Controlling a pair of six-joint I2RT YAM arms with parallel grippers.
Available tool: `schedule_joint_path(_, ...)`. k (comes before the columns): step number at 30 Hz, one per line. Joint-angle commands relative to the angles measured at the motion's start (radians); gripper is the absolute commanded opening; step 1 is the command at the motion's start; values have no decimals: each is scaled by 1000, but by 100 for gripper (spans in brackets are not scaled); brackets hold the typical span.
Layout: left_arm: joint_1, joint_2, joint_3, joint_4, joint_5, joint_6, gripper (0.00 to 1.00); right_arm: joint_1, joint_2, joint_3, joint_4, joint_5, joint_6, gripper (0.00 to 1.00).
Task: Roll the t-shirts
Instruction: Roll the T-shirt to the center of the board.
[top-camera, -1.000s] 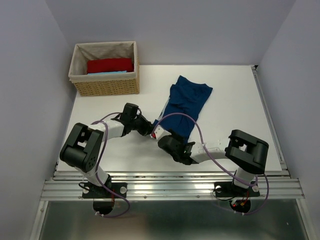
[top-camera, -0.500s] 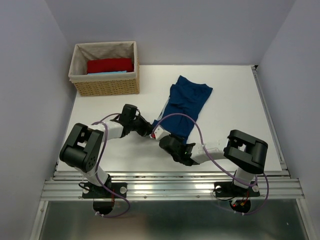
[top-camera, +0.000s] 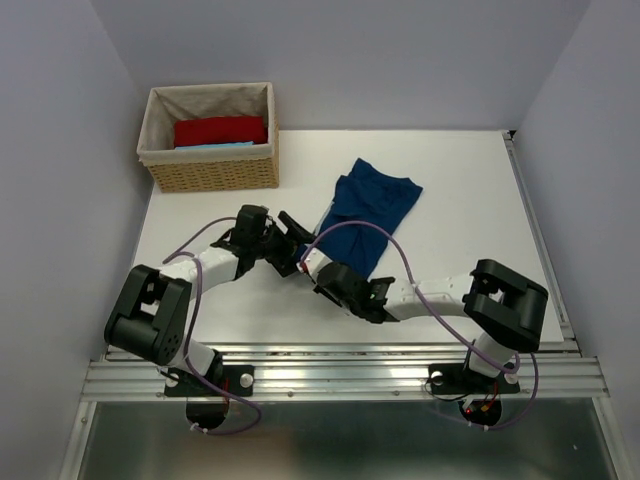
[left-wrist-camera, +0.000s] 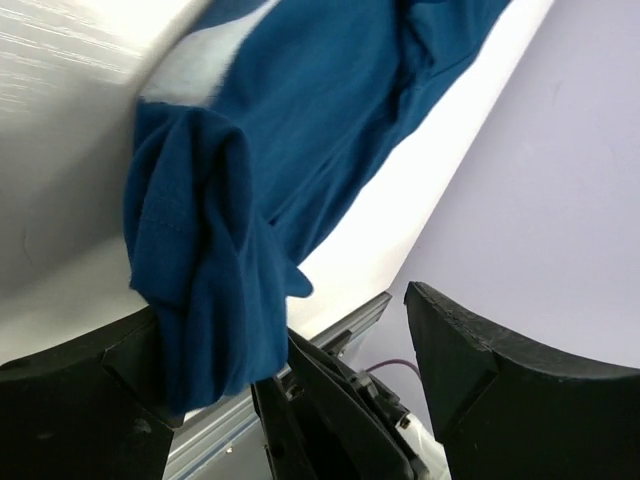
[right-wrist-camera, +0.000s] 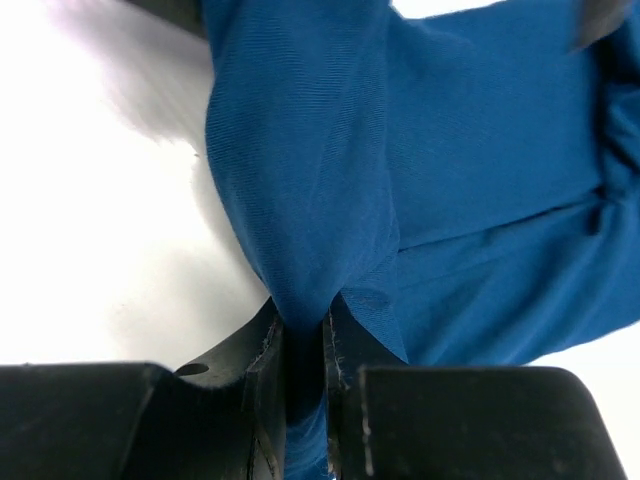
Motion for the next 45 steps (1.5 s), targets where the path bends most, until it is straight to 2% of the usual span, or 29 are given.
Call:
schedule_joint_path(1,12,-99,-1,-39,-34,46,90,-40,-42,47,-42,-149,91,1)
schedule_joint_path(7,50,-200,-6,-143,-72,92,90,-137,-53,79,-77,-341,178,1)
schedule_joint_path(20,93,-301,-64,-199,-77,118,90,-296,-28,147,-138,-697,275,1)
schedule_joint_path(31,95,-309,-58,-236,-77,177,85,-451,143,338,-318,-1117,292,1)
schedule_joint_path(35,93,-288,-38,-237,-63,199,77,-473,206,391,-370,-1195,280,1)
schedule_joint_path(40,93,-257,-24,-219,-57,222,60,-502,249,424,-382,-1313,287,1)
schedule_joint_path(41,93,-236,-21,-191,-57,227,51,-514,256,428,-384,-1326,290,1)
schedule_joint_path(45,92,-168,2,-141,-36,248,30,-539,289,438,-393,-1360,299,1)
